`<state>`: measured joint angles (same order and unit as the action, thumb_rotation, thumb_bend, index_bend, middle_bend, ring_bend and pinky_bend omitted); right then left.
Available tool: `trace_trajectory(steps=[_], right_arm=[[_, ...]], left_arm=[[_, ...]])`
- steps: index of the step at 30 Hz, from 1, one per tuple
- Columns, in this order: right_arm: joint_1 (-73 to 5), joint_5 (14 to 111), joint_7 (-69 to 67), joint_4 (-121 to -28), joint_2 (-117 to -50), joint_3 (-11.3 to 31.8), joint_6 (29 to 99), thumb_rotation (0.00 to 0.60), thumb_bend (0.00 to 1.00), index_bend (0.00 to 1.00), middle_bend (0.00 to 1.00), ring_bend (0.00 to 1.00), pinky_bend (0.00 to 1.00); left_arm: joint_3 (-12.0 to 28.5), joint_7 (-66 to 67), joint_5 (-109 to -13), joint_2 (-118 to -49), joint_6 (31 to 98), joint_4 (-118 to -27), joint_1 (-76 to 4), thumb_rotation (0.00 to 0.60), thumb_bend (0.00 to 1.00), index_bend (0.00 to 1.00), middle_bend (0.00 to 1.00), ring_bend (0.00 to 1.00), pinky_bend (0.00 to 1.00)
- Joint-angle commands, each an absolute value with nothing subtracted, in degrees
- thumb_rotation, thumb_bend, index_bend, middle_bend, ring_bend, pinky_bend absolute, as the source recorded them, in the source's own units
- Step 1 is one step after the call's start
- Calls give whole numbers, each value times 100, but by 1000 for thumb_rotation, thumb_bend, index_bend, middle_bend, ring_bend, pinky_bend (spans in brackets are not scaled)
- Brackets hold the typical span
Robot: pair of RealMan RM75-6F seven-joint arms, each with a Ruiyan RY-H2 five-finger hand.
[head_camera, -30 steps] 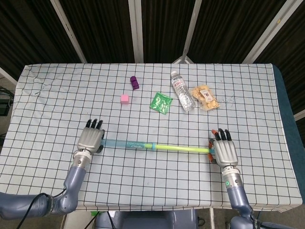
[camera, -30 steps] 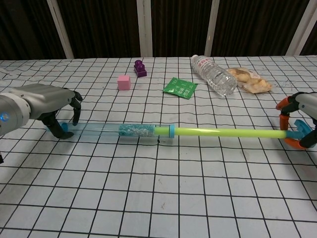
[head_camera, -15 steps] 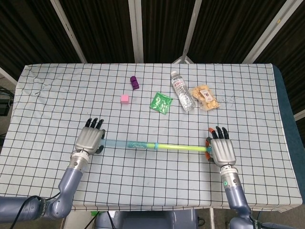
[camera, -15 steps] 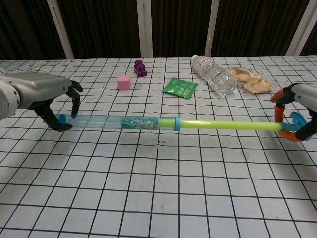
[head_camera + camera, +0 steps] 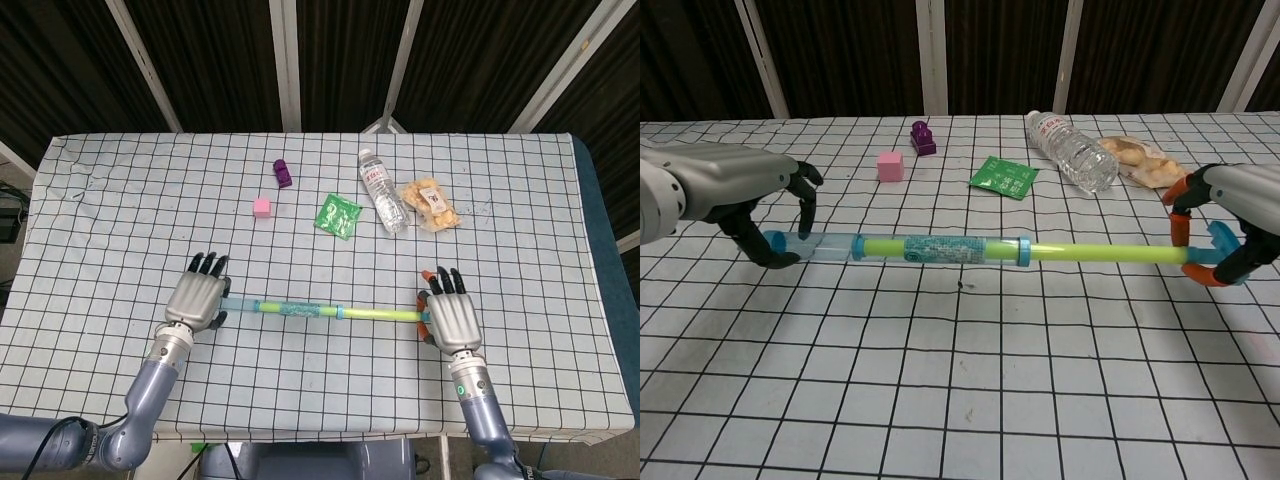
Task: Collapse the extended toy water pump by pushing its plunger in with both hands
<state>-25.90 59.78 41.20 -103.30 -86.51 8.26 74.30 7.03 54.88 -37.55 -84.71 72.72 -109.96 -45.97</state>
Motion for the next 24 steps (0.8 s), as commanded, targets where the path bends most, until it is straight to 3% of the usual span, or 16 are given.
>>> trace_trajectory(steps=[1, 24], right_arm=[[-2615, 5963, 4174, -10378, -8688, 822, 7447, 600, 490, 651, 196, 0, 0], [-2780, 5972, 4650, -10701, -9125, 722, 7648, 600, 491, 651, 196, 0, 0]], left_arm=[[715, 5493, -3745, -8491, 7291, -11023, -4620, 600, 521, 567, 57, 0, 0], [781, 5577, -3606, -8734, 7514, -11176, -4801, 600, 522, 568, 58, 0, 0]])
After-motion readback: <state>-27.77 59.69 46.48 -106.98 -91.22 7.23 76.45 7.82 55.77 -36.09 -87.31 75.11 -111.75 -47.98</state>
